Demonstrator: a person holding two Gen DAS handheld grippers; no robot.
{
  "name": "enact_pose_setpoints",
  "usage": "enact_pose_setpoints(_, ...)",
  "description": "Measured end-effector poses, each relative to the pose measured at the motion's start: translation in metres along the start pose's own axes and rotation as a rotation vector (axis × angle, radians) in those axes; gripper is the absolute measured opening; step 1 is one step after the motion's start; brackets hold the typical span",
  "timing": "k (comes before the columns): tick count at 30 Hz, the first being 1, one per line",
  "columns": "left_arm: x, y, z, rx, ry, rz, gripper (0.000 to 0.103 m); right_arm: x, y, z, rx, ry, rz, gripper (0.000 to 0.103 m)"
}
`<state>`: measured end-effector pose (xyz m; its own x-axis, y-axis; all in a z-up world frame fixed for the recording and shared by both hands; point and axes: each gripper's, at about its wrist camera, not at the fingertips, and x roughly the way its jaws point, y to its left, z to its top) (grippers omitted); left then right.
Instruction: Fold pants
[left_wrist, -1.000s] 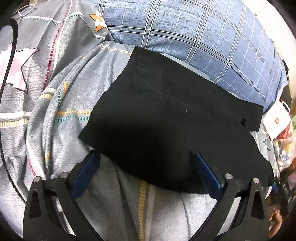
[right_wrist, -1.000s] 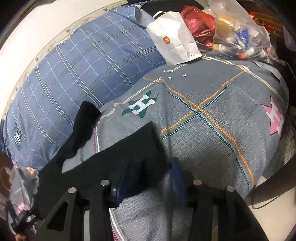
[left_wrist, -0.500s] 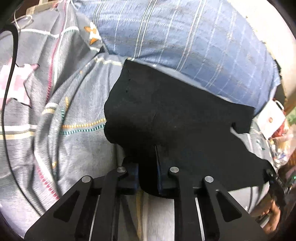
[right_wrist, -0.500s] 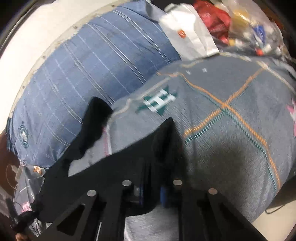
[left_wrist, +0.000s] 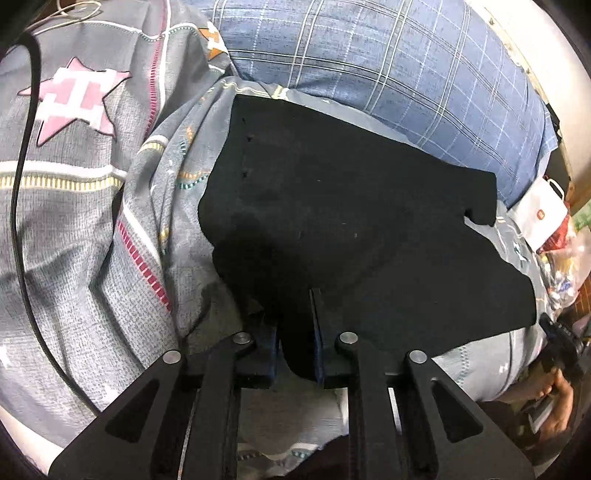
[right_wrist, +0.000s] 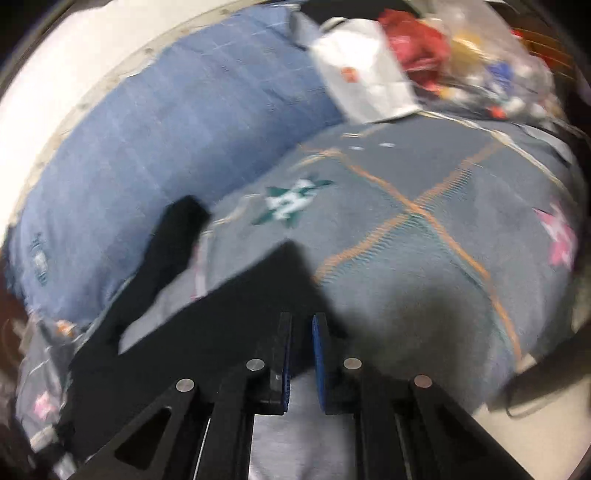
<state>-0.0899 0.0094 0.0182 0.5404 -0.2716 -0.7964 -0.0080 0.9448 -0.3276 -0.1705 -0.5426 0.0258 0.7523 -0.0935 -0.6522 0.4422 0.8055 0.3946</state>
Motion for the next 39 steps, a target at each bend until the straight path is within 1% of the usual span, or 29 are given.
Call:
enact_pose_setpoints(1, -0.002, -0.002, -0.001, 0.009, -0.006, 0.017, 0.022, -0.005, -0.003, -0.001, 0.007, -0.013, 0.006, 0.01)
enact_pose_setpoints(2, -0.005, -0.003, -0.002, 0.01, -0.011, 0.027, 0.024, -0.009, -0.002, -0.001, -0.002, -0.024, 0.017, 0.011)
enact_pose_setpoints(3, -0.009, -0.004, -0.001, 0.01, -0.019, 0.038, 0.028, -0.011, 0.001, 0.0, -0.023, -0.03, 0.024, 0.013)
enact_pose_setpoints(5, -0.017, -0.005, 0.0, 0.014, -0.028, 0.059, 0.034, -0.014, 0.016, 0.0, -0.108, -0.027, 0.05, 0.017)
enact_pose_setpoints(7, -0.027, -0.005, 0.0, 0.023, -0.047, 0.084, 0.048, -0.01, 0.029, -0.001, -0.157, -0.014, 0.085, 0.027)
enact_pose_setpoints(8, -0.032, -0.004, 0.001, 0.03, -0.061, 0.096, 0.052, -0.006, 0.034, -0.002, -0.166, -0.005, 0.103, 0.029)
enact_pose_setpoints(9, -0.037, -0.005, 0.001, 0.036, -0.075, 0.1, 0.056, -0.003, 0.038, -0.004, -0.168, 0.001, 0.113, 0.035)
enact_pose_setpoints(10, -0.041, -0.006, 0.002, 0.039, -0.084, 0.096, 0.056, 0.002, 0.042, -0.006, -0.168, 0.012, 0.123, 0.039)
enact_pose_setpoints(12, -0.051, -0.006, 0.003, 0.049, -0.101, 0.089, 0.056, 0.012, 0.05, -0.01, -0.178, 0.041, 0.144, 0.039)
enact_pose_setpoints(14, -0.057, -0.009, 0.004, 0.067, -0.121, 0.075, 0.068, 0.023, 0.059, -0.015, -0.211, 0.075, 0.144, 0.046)
enact_pose_setpoints(15, -0.056, -0.011, 0.006, 0.075, -0.125, 0.067, 0.082, 0.032, 0.063, -0.019, -0.238, 0.112, 0.143, 0.051)
enact_pose_setpoints(16, -0.053, -0.012, 0.005, 0.084, -0.126, 0.055, 0.085, 0.042, 0.067, -0.023, -0.265, 0.159, 0.127, 0.052)
enact_pose_setpoints(17, -0.046, -0.013, 0.005, 0.089, -0.117, 0.051, 0.085, 0.049, 0.07, -0.028, -0.299, 0.184, 0.095, 0.052)
enact_pose_setpoints(18, -0.036, -0.014, 0.004, 0.095, -0.094, 0.041, 0.085, 0.046, 0.076, -0.029, -0.341, 0.15, 0.079, 0.053)
enact_pose_setpoints(19, -0.024, -0.016, 0.003, 0.1, -0.065, 0.028, 0.085, 0.045, 0.083, -0.029, -0.371, 0.156, 0.072, 0.054)
enact_pose_setpoints(20, -0.011, -0.015, 0.0, 0.103, -0.026, 0.019, 0.085, 0.045, 0.087, -0.027, -0.372, 0.171, 0.087, 0.054)
enact_pose_setpoints(21, 0.002, -0.013, -0.003, 0.107, 0.017, 0.026, 0.084, 0.046, 0.091, -0.024, -0.365, 0.178, 0.118, 0.054)
enact_pose_setpoints(22, 0.008, -0.014, -0.005, 0.128, 0.019, 0.044, 0.085, 0.046, 0.096, -0.02, -0.362, 0.172, 0.147, 0.054)
enact_pose_setpoints(23, 0.006, -0.02, -0.006, 0.174, -0.026, 0.067, 0.086, 0.046, 0.105, -0.013, -0.373, 0.157, 0.169, 0.054)
enact_pose_setpoints(24, 0.005, -0.025, -0.004, 0.203, -0.025, 0.08, 0.086, 0.047, 0.112, -0.01, -0.389, 0.151, 0.178, 0.054)
enact_pose_setpoints(26, 0.005, -0.026, 0.003, 0.198, 0.014, 0.08, 0.086, 0.051, 0.133, -0.001, -0.44, 0.147, 0.215, 0.054)
enact_pose_setpoints(29, -0.001, -0.025, 0.021, 0.19, 0.008, 0.06, 0.086, 0.06, 0.17, 0.009, -0.536, 0.145, 0.283, 0.054)
enact_pose_setpoints(31, -0.007, -0.029, 0.04, 0.207, -0.028, 0.066, 0.086, 0.071, 0.19, 0.013, -0.603, 0.149, 0.303, 0.054)
enact_pose_setpoints(33, -0.007, -0.034, 0.063, 0.228, -0.043, 0.045, 0.086, 0.083, 0.214, 0.017, -0.707, 0.16, 0.325, 0.056)
enact_pose_setpoints(34, -0.003, -0.036, 0.075, 0.244, -0.037, 0.024, 0.086, 0.09, 0.225, 0.019, -0.757, 0.171, 0.335, 0.057)
enact_pose_setpoints(36, 0.009, -0.047, 0.098, 0.287, -0.04, 0.003, 0.086, 0.107, 0.251, 0.023, -0.862, 0.19, 0.332, 0.058)
enact_pose_setpoints(38, 0.028, -0.056, 0.119, 0.354, -0.008, 0.006, 0.086, 0.126, 0.276, 0.027, -0.961, 0.221, 0.357, 0.059)
enact_pose_setpoints(39, 0.038, -0.06, 0.127, 0.377, 0.003, 0.013, 0.086, 0.133, 0.284, 0.029, -0.991, 0.232, 0.351, 0.059)
